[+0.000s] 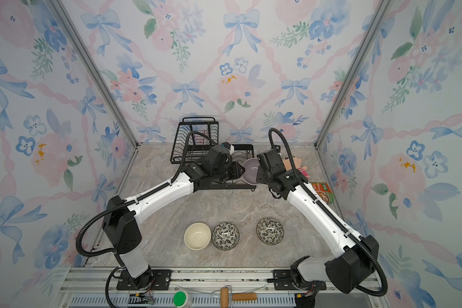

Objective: Load bowls into a dish rack
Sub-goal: Pick up the bowl from the center of the table.

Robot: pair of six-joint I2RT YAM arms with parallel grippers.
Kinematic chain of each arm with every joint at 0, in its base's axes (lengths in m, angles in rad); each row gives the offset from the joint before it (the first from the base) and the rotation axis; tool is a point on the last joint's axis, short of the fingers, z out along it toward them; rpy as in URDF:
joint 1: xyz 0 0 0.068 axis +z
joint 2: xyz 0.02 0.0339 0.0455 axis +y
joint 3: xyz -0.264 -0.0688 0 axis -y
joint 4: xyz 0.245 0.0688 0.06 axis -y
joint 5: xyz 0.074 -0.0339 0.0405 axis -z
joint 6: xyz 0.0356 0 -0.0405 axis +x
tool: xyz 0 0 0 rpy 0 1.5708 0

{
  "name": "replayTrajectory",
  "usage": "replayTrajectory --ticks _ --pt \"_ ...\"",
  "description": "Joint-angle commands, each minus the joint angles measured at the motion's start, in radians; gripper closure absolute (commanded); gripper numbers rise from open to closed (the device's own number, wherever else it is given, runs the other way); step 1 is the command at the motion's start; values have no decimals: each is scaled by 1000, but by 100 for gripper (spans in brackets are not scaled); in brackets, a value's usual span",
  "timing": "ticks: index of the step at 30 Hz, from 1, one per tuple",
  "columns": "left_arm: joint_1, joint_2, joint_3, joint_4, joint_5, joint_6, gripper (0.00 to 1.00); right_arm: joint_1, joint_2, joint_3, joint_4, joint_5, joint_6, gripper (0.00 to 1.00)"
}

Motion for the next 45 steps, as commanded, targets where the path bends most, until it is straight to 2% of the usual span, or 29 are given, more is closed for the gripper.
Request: replayTrajectory --ticks 1,6,7,9,10,13,17,19,22,25,27,29,30,36,39,45 --pt "-10 39 43 -22 23 -8 75 38 -2 42 108 -29 -1 100" --pt "-9 53 63 -48 11 -7 71 43 3 54 108 -21 -10 100" --pt "-9 61 75 -61 10 -7 73 45 6 59 107 -20 -13 100" --pt "-10 74 92 -74 12 -6 88 45 9 61 107 -15 -11 100" --pt "-10 73 94 -75 11 -7 92 46 11 61 107 -13 -9 100" --pt "-10 72 95 -75 1 -9 95 44 14 61 106 -14 1 97" --pt "-10 68 101 -75 -24 -11 100 21 21 62 96 -52 48 88" --pt "-7 71 118 -83 -57 -14 100 2 20 65 88 -89 85 74" --pt "-9 89 170 -108 -119 -16 100 -32 19 86 73 -158 168 62" --pt "-10 112 218 -123 -177 -26 100 -64 14 113 61 -214 238 45" --pt "-12 121 239 -123 -216 -33 100 -85 8 136 41 -231 286 29" --pt "-17 134 264 -121 -266 -32 100 -114 -2 158 19 -256 341 8" --pt "-18 138 275 -122 -288 -29 100 -128 -9 164 19 -271 367 2" --pt "-23 193 360 -107 -395 17 100 -249 -75 156 45 -346 613 4" --pt "-38 214 370 -21 -429 108 100 -292 -102 141 69 -359 768 4" --pt "-63 201 265 226 -480 294 100 -278 -128 38 252 -386 1119 4"
